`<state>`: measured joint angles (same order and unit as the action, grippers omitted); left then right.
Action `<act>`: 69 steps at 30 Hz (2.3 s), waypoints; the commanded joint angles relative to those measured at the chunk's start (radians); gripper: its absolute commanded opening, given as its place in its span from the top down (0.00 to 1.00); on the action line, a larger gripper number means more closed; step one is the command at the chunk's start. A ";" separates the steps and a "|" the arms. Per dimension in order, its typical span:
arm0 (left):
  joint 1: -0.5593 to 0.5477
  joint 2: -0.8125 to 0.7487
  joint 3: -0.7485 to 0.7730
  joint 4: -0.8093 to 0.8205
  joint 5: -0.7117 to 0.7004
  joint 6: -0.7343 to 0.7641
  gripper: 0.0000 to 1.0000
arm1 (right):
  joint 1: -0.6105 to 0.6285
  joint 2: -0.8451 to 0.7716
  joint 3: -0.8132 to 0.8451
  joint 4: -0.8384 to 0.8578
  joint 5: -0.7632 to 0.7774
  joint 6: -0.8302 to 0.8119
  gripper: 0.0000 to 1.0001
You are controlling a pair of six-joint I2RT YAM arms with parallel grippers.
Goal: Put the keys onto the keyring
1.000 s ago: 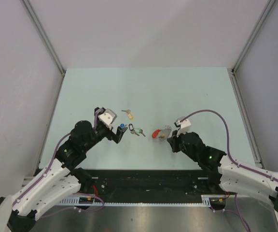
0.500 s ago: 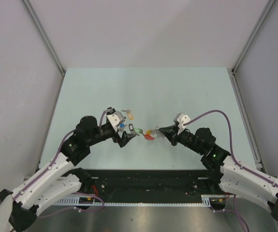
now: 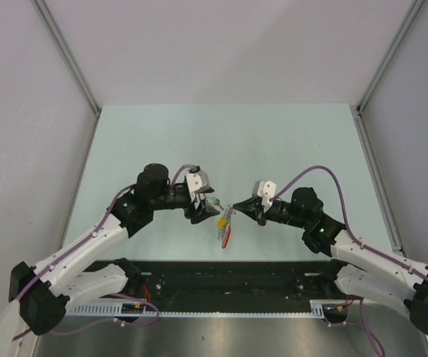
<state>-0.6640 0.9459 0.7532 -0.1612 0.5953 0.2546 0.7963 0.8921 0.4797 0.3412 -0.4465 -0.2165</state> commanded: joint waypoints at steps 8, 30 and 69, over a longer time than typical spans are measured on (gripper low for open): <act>-0.034 0.076 0.041 0.031 0.118 0.046 0.33 | 0.026 0.050 0.099 -0.057 -0.034 -0.107 1.00; -0.131 0.179 0.093 -0.067 0.049 0.090 0.67 | 0.122 0.088 0.155 -0.185 0.111 -0.169 1.00; -0.149 0.004 -0.451 1.172 -0.154 -0.629 1.00 | -0.088 -0.036 -0.139 0.329 -0.170 0.334 0.62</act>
<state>-0.8093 0.9501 0.3168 0.7883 0.4656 -0.3016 0.7296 0.8486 0.3550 0.5320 -0.5682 0.0528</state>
